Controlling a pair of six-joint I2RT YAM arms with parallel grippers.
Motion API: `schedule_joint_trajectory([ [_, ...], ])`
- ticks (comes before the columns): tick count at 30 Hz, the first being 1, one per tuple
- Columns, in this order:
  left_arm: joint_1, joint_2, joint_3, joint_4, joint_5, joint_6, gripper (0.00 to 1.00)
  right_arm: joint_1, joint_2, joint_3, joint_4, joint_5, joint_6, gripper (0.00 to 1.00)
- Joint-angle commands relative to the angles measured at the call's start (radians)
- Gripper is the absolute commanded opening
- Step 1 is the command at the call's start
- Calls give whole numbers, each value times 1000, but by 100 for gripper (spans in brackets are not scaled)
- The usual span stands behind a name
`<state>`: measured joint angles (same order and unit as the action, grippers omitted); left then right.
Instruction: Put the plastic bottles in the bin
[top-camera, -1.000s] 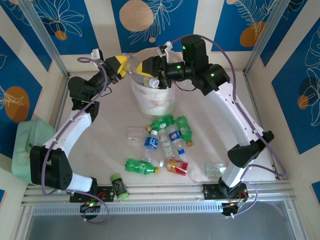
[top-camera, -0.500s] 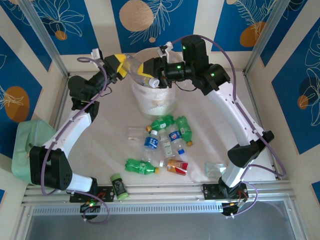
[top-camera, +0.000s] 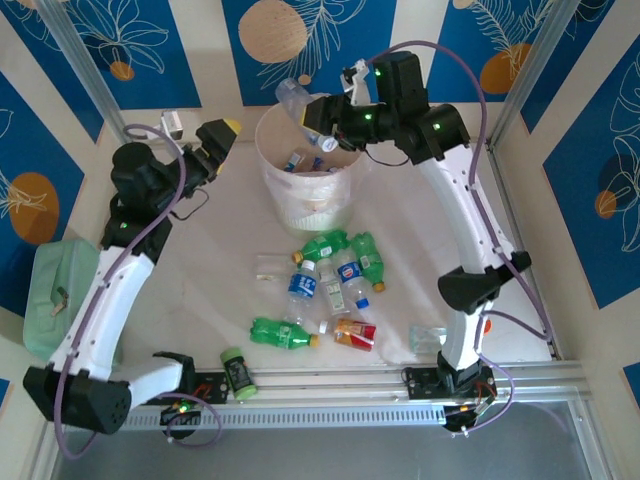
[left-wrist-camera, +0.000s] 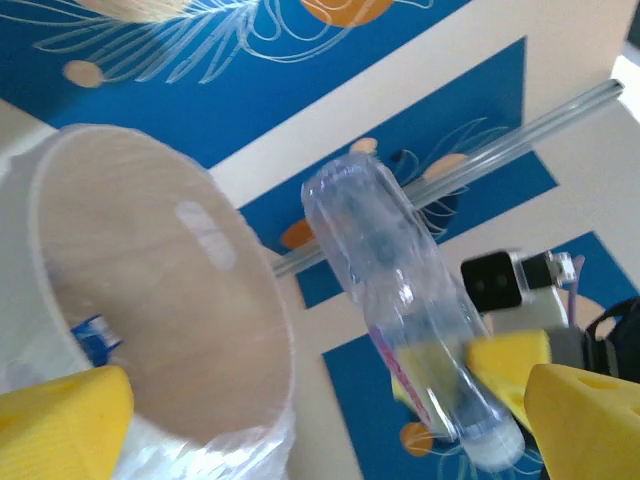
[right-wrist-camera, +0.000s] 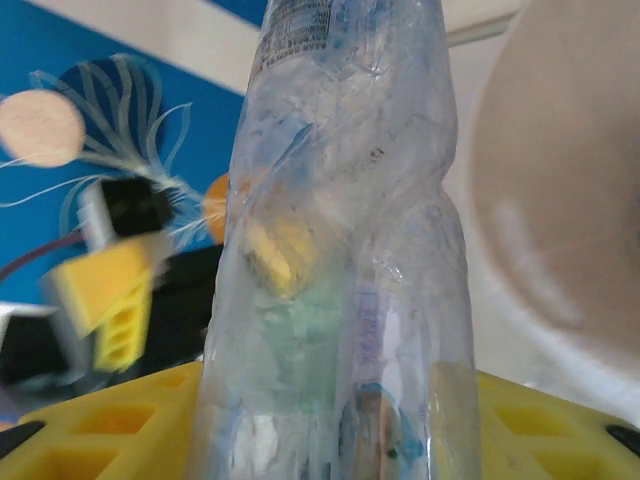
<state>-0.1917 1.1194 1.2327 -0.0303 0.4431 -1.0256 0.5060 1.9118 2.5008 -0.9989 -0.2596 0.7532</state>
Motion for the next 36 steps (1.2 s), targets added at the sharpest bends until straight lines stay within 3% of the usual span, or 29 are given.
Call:
schedule_joint_trajectory([
  [1, 1, -20, 9, -261, -73, 132, 98, -4, 97, 108, -134, 126, -122, 49],
  [12, -3, -57, -57, -312, -60, 130, 88, -4, 223, 156, -116, 196, -234, 54],
  [16, -14, -48, -69, -303, -53, 121, 87, -4, 243, 159, -107, 177, -244, 63],
  [20, -32, -42, -89, -291, -64, 106, 86, 0, 256, 162, -112, 171, -246, 78],
  [24, -51, -31, -92, -287, -63, 97, 86, 6, 251, 186, -126, 174, -252, 83],
  [32, -72, -18, -70, -290, -66, 97, 83, 25, 128, 182, -155, 234, -261, 83],
  [36, -81, -17, -56, -299, -68, 103, 82, 48, -29, 5, -137, 331, -273, 82],
])
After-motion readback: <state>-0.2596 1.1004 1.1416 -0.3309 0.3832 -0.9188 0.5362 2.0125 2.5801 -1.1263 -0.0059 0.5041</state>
